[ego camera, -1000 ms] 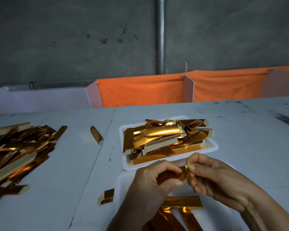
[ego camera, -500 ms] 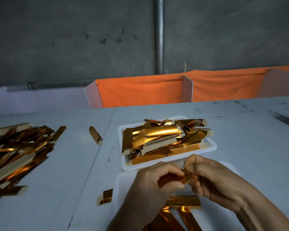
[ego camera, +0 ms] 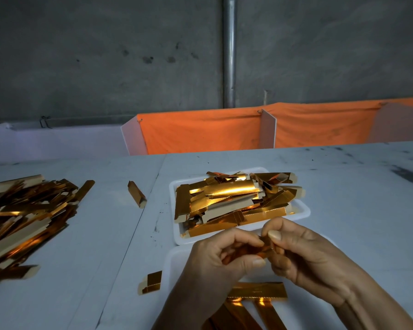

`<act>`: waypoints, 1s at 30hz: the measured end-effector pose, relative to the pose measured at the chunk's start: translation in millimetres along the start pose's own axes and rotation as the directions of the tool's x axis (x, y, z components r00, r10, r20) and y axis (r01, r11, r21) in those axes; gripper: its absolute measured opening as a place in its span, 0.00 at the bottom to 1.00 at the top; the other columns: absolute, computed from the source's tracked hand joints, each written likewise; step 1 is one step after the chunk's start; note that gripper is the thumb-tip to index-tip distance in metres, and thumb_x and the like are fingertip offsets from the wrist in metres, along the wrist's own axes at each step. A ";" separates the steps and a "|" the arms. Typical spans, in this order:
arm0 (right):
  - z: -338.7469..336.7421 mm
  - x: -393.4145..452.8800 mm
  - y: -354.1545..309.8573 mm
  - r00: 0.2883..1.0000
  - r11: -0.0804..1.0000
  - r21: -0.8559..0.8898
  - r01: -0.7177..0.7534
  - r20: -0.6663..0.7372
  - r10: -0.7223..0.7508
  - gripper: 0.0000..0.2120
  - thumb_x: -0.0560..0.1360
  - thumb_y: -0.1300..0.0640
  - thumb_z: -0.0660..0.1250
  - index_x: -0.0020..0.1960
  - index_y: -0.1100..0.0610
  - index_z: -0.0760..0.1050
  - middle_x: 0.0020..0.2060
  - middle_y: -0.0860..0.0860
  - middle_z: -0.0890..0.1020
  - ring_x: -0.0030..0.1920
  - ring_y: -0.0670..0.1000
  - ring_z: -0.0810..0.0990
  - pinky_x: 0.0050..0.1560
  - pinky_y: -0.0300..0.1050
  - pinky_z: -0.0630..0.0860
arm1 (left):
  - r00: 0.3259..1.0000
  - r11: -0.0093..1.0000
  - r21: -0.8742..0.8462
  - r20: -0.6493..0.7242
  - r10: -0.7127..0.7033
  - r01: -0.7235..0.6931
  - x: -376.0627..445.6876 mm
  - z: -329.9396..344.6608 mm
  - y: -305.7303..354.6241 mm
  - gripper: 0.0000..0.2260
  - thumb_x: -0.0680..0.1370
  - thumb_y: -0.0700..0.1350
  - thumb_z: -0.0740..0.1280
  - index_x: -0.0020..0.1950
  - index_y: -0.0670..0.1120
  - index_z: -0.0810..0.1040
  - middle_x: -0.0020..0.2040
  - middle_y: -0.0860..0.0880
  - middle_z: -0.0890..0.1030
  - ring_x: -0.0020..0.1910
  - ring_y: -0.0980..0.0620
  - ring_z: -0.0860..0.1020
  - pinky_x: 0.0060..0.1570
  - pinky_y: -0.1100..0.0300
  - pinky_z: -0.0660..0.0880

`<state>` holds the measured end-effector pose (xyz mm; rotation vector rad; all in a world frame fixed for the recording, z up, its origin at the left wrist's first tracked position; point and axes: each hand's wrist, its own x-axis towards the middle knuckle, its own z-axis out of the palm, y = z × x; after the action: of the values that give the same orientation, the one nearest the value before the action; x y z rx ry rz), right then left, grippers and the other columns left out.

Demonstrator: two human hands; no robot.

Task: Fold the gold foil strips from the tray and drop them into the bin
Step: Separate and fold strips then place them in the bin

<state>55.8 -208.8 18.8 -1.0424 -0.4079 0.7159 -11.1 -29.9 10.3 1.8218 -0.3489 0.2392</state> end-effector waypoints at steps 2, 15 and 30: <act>3.0 0.7 -0.3 0.999 0.999 -0.048 0.017 -0.034 -0.019 0.07 0.69 0.58 0.76 0.42 0.60 0.80 0.29 0.53 0.71 0.25 0.46 0.71 0.27 0.37 0.72 | 1.000 1.000 -0.005 -0.009 0.000 0.000 0.9 -0.7 -1.4 0.11 0.69 0.55 0.70 0.51 0.62 0.80 0.51 0.58 0.81 0.54 0.56 0.79 0.53 0.61 0.77; 6.3 1.6 2.3 0.992 0.993 -0.117 -0.018 -0.126 0.003 0.07 0.69 0.59 0.69 0.41 0.64 0.77 0.30 0.59 0.74 0.26 0.49 0.73 0.28 0.37 0.73 | 0.998 0.997 0.058 0.003 -0.058 0.058 1.9 3.3 -8.2 0.11 0.70 0.53 0.70 0.51 0.62 0.78 0.50 0.59 0.81 0.53 0.58 0.79 0.53 0.57 0.77; 9.2 9.7 15.2 0.993 0.870 -0.487 -0.077 -0.118 0.023 0.24 0.64 0.53 0.79 0.58 0.53 0.77 0.50 0.56 0.84 0.52 0.55 0.83 0.54 0.50 0.80 | 0.936 0.947 -0.149 -0.172 -0.307 0.284 10.3 10.8 -18.3 0.22 0.72 0.54 0.67 0.64 0.63 0.67 0.57 0.54 0.78 0.57 0.54 0.77 0.56 0.53 0.76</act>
<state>51.8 -191.4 9.2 -1.5739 -0.4837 0.6090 4.8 -37.0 -5.7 1.6873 0.0495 0.1779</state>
